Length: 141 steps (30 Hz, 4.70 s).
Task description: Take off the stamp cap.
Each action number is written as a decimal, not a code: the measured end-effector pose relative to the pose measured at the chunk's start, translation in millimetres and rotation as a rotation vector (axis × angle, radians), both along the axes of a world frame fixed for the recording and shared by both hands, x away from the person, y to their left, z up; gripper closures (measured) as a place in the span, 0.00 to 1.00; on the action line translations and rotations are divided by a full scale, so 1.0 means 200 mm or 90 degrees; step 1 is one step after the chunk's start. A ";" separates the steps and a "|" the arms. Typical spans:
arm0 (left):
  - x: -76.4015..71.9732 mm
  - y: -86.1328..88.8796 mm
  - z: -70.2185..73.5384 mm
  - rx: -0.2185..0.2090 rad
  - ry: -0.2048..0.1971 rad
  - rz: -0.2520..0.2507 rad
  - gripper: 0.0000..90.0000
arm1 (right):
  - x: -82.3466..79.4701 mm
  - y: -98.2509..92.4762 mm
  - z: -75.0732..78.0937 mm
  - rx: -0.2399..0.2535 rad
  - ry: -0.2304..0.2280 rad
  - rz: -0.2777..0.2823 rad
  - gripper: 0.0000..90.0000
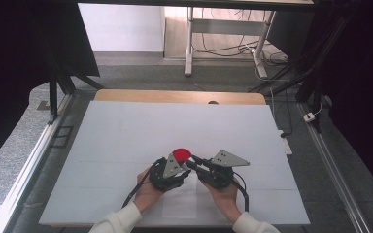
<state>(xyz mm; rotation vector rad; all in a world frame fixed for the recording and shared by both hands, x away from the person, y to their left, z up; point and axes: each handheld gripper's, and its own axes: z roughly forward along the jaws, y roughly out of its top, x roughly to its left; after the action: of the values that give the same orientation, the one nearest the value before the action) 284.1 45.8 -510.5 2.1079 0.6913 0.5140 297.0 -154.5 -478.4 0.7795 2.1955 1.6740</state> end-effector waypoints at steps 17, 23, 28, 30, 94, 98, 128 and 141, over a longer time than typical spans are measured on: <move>-0.01 -0.01 0.00 0.009 -0.008 0.000 0.70 | -0.01 0.01 -0.01 0.000 0.001 0.000 0.83; -0.01 -0.01 0.00 0.013 -0.013 -0.002 0.71 | -0.01 0.01 -0.01 0.001 0.002 0.000 0.83; -0.01 -0.01 0.00 0.021 -0.017 -0.005 0.72 | 0.00 0.00 -0.01 0.003 0.005 -0.002 0.83; -0.02 -0.01 0.00 0.030 -0.024 -0.003 0.72 | -0.01 0.00 -0.01 0.002 0.005 -0.004 0.83; -0.03 -0.01 -0.03 0.065 -0.065 -0.025 0.73 | -0.03 0.00 -0.02 -0.006 0.010 -0.018 0.83; -0.03 -0.01 -0.03 0.069 -0.067 -0.025 0.73 | -0.03 0.00 -0.02 -0.006 0.012 -0.018 0.83; -0.01 0.05 -0.04 0.025 -0.045 -0.012 0.73 | -0.01 -0.06 0.01 0.002 0.004 -0.038 0.83; -0.02 0.10 -0.03 0.021 -0.038 -0.006 0.73 | -0.01 -0.06 0.01 0.004 0.004 -0.037 0.83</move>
<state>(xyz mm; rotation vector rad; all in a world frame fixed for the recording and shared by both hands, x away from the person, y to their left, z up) 280.4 66.4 -515.9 2.1170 0.6425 0.5845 295.1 -167.2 -477.3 0.8432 2.1515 1.6531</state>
